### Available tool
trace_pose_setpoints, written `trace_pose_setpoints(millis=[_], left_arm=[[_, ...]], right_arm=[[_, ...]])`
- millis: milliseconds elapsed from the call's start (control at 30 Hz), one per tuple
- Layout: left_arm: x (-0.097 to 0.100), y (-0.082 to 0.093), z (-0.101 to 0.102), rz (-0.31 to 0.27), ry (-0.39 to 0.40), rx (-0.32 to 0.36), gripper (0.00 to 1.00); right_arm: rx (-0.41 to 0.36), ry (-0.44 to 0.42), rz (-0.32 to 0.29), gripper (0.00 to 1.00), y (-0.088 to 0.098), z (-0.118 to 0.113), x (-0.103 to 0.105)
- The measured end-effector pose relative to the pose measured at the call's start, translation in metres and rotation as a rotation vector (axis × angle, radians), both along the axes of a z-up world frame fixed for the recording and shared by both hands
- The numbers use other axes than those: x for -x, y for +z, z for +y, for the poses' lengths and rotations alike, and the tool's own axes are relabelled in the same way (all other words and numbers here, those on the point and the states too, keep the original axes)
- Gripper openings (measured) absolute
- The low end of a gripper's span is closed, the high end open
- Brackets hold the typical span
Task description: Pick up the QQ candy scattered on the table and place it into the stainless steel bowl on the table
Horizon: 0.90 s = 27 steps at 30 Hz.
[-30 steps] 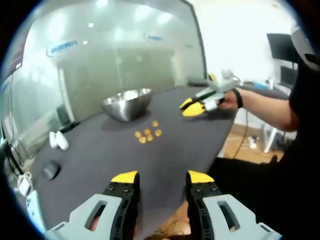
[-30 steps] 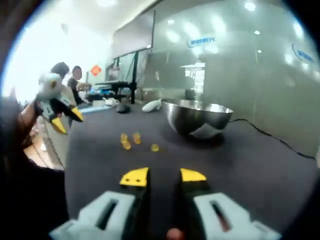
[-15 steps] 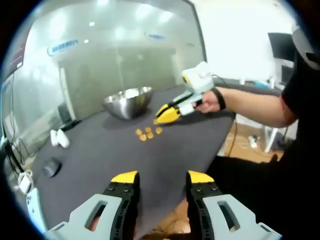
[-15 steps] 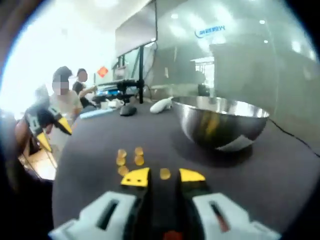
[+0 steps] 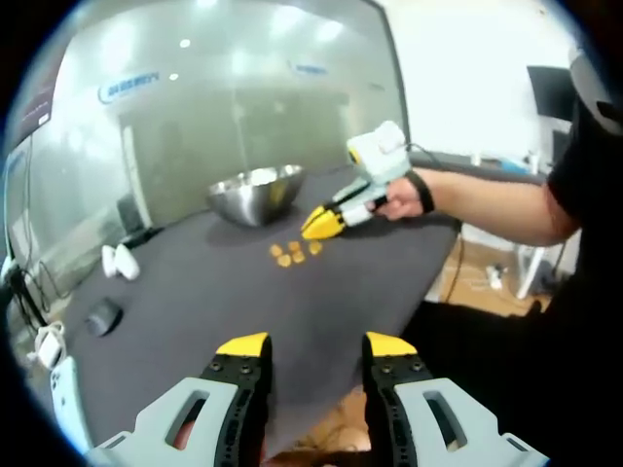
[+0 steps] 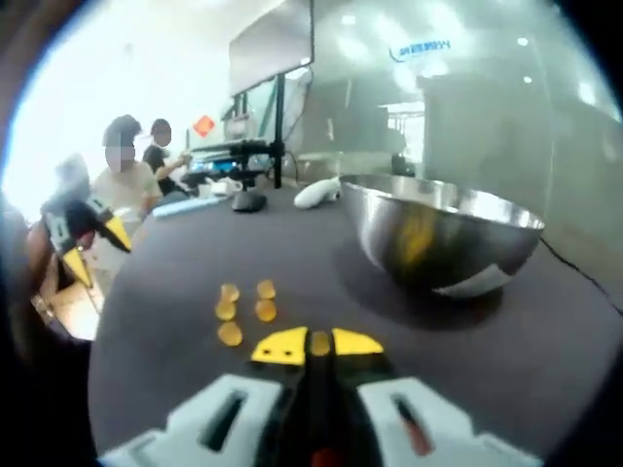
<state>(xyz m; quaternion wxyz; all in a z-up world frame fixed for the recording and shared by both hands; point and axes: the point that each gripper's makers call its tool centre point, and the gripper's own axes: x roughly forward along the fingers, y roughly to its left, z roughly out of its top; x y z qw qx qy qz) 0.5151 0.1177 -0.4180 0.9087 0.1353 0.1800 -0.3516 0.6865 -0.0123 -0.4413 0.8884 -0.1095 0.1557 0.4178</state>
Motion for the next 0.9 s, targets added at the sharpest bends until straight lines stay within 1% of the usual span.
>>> trace_pose_setpoints(millis=[200, 300, 333, 367, 433, 467, 500, 567, 600, 633, 667, 700, 767, 800, 867, 900], left_arm=[[0.001, 0.000, -0.001, -0.002, -0.004, -0.002, 0.39], [0.000, 0.001, 0.001, -0.005, -0.001, -0.002, 0.39], [0.001, 0.001, 0.001, -0.006, 0.001, -0.001, 0.39], [0.001, 0.002, 0.002, -0.008, 0.002, 0.000, 0.39], [0.001, 0.002, 0.004, -0.007, 0.006, 0.003, 0.39], [0.001, 0.002, 0.004, -0.005, 0.006, 0.001, 0.39], [0.001, 0.001, 0.005, -0.004, 0.005, -0.004, 0.39], [0.000, 0.000, 0.006, -0.003, 0.004, -0.010, 0.39], [-0.001, 0.000, 0.007, -0.003, 0.005, -0.011, 0.39], [-0.002, 0.001, 0.007, -0.005, 0.006, -0.011, 0.39], [-0.003, 0.002, 0.007, -0.008, 0.009, -0.008, 0.39], [-0.004, 0.003, 0.007, -0.010, 0.010, -0.005, 0.39], [-0.006, 0.005, 0.005, -0.013, 0.007, -0.001, 0.39], [-0.006, 0.005, 0.003, -0.016, 0.004, 0.000, 0.39], [-0.005, 0.005, 0.000, -0.016, -0.006, -0.001, 0.39], [-0.004, 0.004, -0.001, -0.016, -0.009, -0.002, 0.39]], right_arm=[[-0.011, -0.001, 0.009, 0.09, 0.000, 0.001, 0.001], [0.000, -0.010, 0.005, 0.09, 0.002, -0.001, 0.002], [0.004, -0.017, -0.013, 0.09, 0.008, -0.002, 0.004], [-0.011, -0.008, -0.064, 0.09, 0.020, -0.002, 0.006], [-0.126, -0.032, -0.087, 0.09, 0.048, -0.003, 0.012], [-0.170, -0.057, -0.098, 0.09, 0.060, -0.007, 0.013], [-0.192, -0.091, -0.127, 0.09, 0.071, -0.014, 0.013], [-0.198, -0.141, -0.188, 0.09, 0.088, -0.027, 0.018], [-0.185, -0.159, -0.219, 0.09, 0.095, -0.032, 0.019], [-0.152, -0.169, -0.250, 0.09, 0.098, -0.036, 0.019], [-0.133, -0.181, -0.267, 0.09, 0.101, -0.039, 0.018], [-0.138, -0.184, -0.261, 0.09, 0.103, -0.040, 0.018], [-0.151, -0.202, -0.252, 0.09, 0.105, -0.047, 0.010], [-0.150, -0.221, -0.243, 0.09, 0.105, -0.051, 0.004], [-0.148, -0.289, -0.248, 0.09, 0.112, -0.061, -0.011], [-0.137, -0.295, -0.252, 0.09, 0.115, -0.060, -0.015]])
